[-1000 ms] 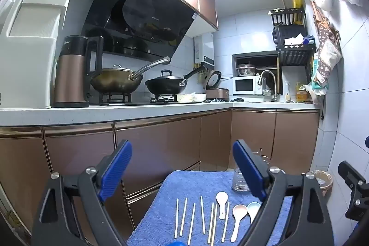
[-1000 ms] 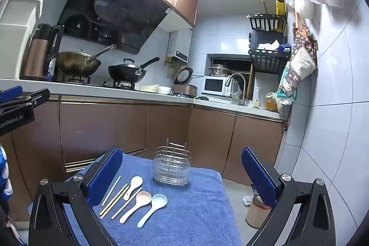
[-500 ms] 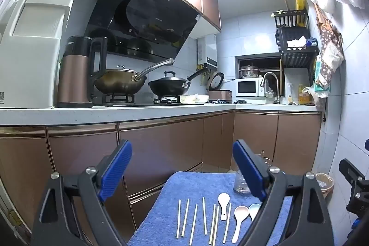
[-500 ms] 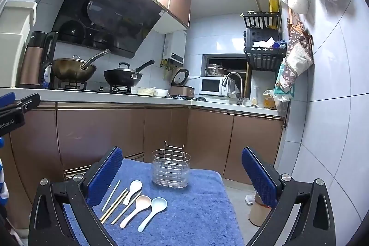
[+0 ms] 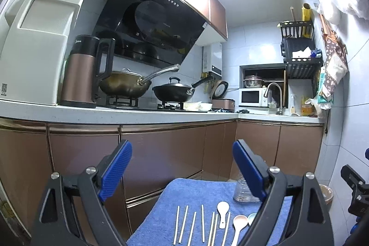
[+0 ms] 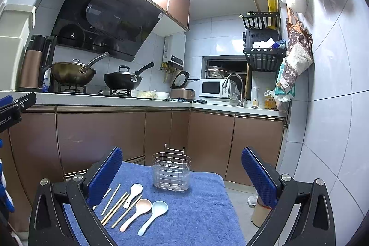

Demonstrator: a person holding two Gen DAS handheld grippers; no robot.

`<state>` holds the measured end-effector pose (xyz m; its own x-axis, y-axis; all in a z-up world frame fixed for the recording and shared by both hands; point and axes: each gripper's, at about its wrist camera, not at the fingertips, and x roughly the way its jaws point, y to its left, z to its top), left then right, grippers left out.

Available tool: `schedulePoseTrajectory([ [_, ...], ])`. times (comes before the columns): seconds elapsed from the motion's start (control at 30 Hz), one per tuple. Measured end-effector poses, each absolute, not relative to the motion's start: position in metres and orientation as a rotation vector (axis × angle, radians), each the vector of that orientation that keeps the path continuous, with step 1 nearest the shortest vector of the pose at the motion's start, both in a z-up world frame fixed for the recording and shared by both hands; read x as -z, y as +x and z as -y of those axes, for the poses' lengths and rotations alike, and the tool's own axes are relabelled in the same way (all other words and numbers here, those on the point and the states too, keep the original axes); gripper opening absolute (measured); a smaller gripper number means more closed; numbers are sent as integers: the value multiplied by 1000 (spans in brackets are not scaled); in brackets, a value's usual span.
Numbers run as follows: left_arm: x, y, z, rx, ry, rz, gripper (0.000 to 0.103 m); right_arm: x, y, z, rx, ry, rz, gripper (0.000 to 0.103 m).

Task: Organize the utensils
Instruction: 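Move both tools down toward the chopsticks and spoons on the blue towel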

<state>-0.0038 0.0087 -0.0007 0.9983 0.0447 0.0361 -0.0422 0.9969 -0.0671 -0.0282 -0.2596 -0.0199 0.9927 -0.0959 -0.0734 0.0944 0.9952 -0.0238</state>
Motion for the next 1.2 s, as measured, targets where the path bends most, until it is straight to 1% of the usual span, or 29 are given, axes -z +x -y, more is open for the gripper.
schedulePoseTrajectory([
  [0.27,-5,2,-8,-77,-47,44,89,23,-19,271,105,-10,-64,103],
  [0.77,-8,46,-21,-106,-78,-25,89,31,16,283,109,1,-58,103],
  [1.03,7,86,-33,-145,-95,-90,89,44,55,289,102,17,-122,103],
  [1.2,17,109,-37,-153,-90,-138,89,58,85,297,96,39,-203,103],
])
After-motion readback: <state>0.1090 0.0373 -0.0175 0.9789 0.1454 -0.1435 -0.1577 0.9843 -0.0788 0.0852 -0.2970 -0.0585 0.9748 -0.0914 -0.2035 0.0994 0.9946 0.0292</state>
